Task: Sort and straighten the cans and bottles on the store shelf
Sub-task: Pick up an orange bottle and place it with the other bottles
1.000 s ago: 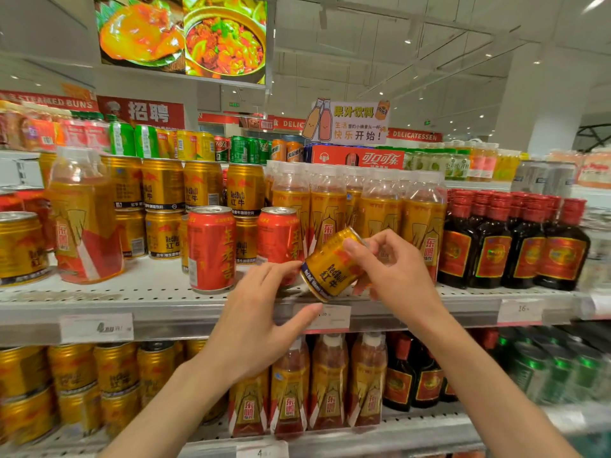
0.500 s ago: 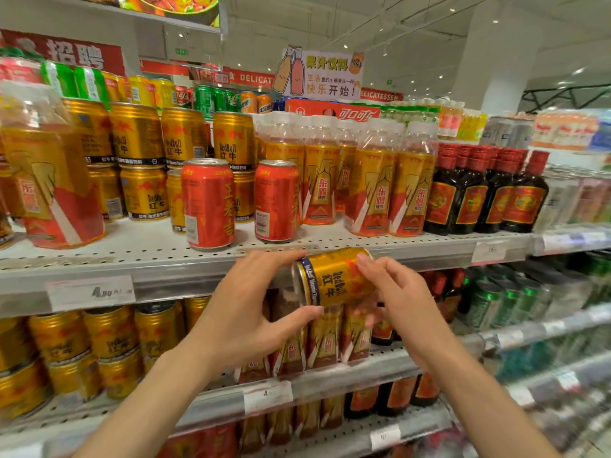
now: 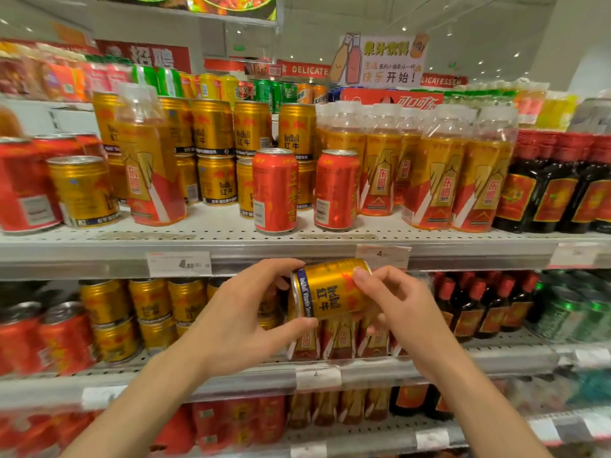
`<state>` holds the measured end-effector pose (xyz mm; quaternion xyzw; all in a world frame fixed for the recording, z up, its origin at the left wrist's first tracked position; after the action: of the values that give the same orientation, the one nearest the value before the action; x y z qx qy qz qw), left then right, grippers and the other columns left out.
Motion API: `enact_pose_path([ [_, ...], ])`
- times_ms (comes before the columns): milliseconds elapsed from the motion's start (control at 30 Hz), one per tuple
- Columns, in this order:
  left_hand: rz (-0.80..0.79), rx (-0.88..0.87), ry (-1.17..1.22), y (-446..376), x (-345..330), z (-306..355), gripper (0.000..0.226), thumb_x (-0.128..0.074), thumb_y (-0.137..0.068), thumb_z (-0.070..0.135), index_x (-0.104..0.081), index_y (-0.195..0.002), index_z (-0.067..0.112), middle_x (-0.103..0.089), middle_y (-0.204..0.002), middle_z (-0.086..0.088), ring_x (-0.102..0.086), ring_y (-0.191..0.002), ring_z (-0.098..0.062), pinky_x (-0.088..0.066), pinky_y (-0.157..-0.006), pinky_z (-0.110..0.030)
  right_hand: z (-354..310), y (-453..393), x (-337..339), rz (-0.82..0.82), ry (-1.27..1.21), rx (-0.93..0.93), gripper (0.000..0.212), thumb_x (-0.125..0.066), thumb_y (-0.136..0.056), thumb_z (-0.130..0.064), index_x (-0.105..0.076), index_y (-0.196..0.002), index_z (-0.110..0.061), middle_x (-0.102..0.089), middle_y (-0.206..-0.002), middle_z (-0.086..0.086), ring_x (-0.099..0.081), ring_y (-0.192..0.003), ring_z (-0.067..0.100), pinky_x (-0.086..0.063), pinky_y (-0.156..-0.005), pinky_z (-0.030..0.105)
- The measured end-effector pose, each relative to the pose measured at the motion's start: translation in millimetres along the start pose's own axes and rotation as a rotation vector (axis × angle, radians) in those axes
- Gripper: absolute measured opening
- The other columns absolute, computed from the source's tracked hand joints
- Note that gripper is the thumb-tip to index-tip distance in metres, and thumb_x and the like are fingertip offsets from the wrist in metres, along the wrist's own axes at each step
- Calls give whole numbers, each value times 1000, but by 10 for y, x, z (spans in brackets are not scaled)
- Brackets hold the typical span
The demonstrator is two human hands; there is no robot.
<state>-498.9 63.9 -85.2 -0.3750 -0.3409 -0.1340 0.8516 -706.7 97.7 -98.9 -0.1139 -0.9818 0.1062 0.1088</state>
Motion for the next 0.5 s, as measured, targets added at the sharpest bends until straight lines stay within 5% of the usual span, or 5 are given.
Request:
enact_pose_path([
  [100, 21, 22, 55, 102, 194, -157, 65, -76, -76, 57, -46, -133, 44, -58, -120, 29, -58, -113, 2, -47, -90, -13, -141, -10, -247, -9, 12, 14, 53, -68, -79, -53, -65, -89, -1, -72, -74, 1, -73, -63, 19, -57, -58, 34],
  [233, 24, 14, 104, 206, 496, -383, 62, -78, -79, 48, -44, -130, 44, -60, -118, 24, -59, -113, 3, -47, -91, -13, -431, -14, -641, -1, -21, 78, 46, -69, -74, -50, -62, -79, -4, -64, -59, -9, -63, -54, 5, -50, -49, 18],
  [500, 52, -45, 128, 320, 1422, -945, 69, -81, -77, 43, -46, -136, 34, -61, -122, 17, -65, -106, -2, -55, -87, -20, -1012, -261, -1694, 46, 3, 196, 44, -77, -80, -42, -58, -81, -2, -65, -66, -8, -58, -50, 2, -47, -48, 19],
])
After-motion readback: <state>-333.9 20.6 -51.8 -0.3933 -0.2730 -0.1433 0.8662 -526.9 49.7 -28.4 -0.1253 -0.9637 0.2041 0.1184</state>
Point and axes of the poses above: each hand's wrist, its own y-axis away from the middle knuckle, its own x-axis out of the back of the hand, z = x × y, the point moved 8 cm from there along -y, towards the middle knuckle
